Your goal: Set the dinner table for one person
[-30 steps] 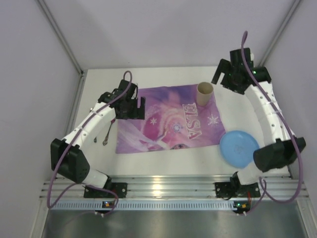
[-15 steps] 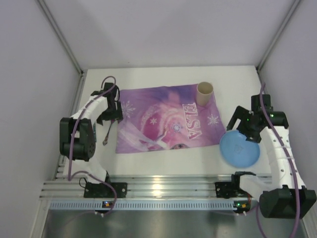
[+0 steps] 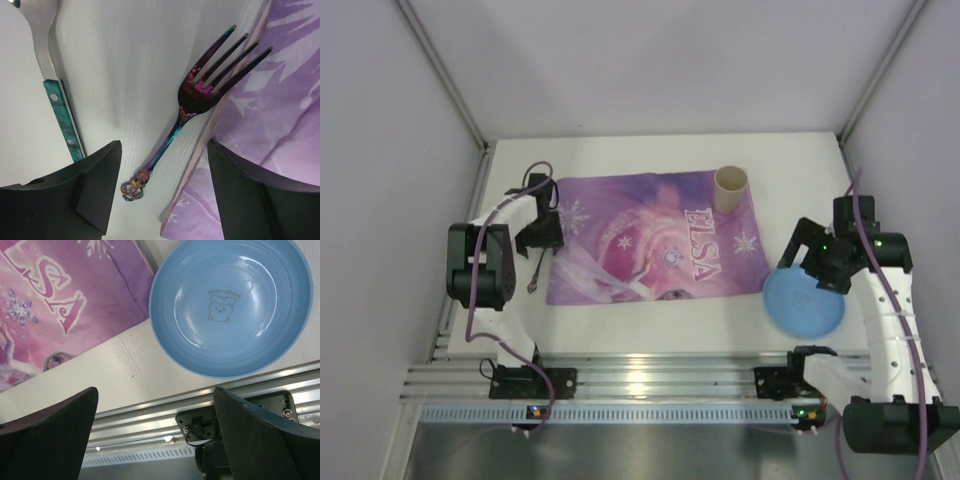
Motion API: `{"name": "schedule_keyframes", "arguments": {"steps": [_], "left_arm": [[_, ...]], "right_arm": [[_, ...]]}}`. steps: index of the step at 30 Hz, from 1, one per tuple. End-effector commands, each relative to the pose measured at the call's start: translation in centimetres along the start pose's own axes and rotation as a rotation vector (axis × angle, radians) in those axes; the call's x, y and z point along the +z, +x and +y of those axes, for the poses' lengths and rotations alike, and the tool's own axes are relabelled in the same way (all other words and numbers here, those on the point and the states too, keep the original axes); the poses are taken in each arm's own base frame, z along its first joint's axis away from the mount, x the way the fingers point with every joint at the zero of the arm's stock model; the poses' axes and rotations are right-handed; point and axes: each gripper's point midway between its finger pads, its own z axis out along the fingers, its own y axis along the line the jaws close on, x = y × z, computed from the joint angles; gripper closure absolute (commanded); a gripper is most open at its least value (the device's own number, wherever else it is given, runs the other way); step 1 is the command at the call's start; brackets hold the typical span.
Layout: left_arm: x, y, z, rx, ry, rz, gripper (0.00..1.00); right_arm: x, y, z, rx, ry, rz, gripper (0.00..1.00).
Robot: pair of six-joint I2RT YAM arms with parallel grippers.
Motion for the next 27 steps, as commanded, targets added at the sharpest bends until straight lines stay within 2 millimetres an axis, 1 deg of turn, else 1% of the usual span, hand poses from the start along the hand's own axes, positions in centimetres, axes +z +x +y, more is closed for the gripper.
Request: {"name": "schedule_keyframes", "arguments": {"steps": [1, 3, 5, 6, 8, 9, 10, 11, 12, 14, 15, 18, 21, 23, 26, 27], "left_arm": [[1.1, 0.0, 1.2, -0.024, -0.029, -0.019, 0.26], [1.1, 0.1, 1.3, -0.023, -0.026, -0.014, 0.28], [1.0, 0.4, 1.3, -0.028, -0.014, -0.016, 0.29], [0.5, 0.2, 1.3, -0.031, -0.005, -0.033, 0.29], [0.1, 0.4, 1.2, -0.030, 0.016, -0.042, 0.29], [-0.6, 0.3, 1.2, -0.035, 0.030, -0.059, 0.29], [-0.7, 0.6, 1.2, -0.031, 0.034, -0.060, 0.29], [-0.8, 0.6, 1.4, -0.032, 0.034, -0.069, 0.30], [-1.2, 0.5, 1.6, -0.038, 0.036, -0.080, 0.30], [-1.6, 0.9, 1.1, -0.053, 0.065, -0.072, 0.30], [-1.8, 0.6, 1.9, -0.089, 0.065, -0.078, 0.30], [-2.0, 0.5, 1.9, -0.103, 0.076, -0.089, 0.31], [-2.4, -0.1, 1.8, -0.111, 0.085, -0.118, 0.31], [-2.4, -0.3, 1.9, -0.109, 0.086, -0.122, 0.31], [-1.3, 0.1, 1.5, -0.095, 0.086, -0.083, 0.32], [-0.7, 0.3, 1.5, -0.090, 0.081, -0.066, 0.32]], "right_arm": [[-0.6, 0.3, 0.2, -0.035, -0.006, 0.012, 0.01], [-0.5, -0.2, 0.5, -0.042, -0.008, 0.008, 0.01], [-0.4, -0.5, 0.9, -0.048, -0.014, 0.013, 0.01], [-0.3, -0.7, 1.1, -0.049, -0.016, 0.014, 0.01], [-0.3, -1.1, 1.2, -0.048, -0.015, 0.009, 0.01], [-0.1, -1.2, 1.3, -0.048, -0.016, 0.009, 0.01], [0.0, -1.3, 1.3, -0.048, -0.014, 0.010, 0.01], [0.0, -1.4, 1.4, -0.049, -0.016, 0.011, 0.01], [0.1, -1.1, 1.9, -0.076, -0.027, 0.019, 0.01], [0.3, -1.1, 2.0, -0.078, -0.028, 0.023, 0.01], [0.4, -1.1, 2.0, -0.081, -0.028, 0.023, 0.01], [0.6, -1.2, 2.2, -0.086, -0.029, 0.027, 0.01], [0.9, -1.2, 2.4, -0.096, -0.030, 0.035, 0.01], [0.9, -1.2, 2.5, -0.098, -0.029, 0.036, 0.01], [1.1, -1.4, 2.6, -0.101, -0.031, 0.035, 0.01], [1.1, -1.5, 2.7, -0.103, -0.031, 0.034, 0.01]]}}
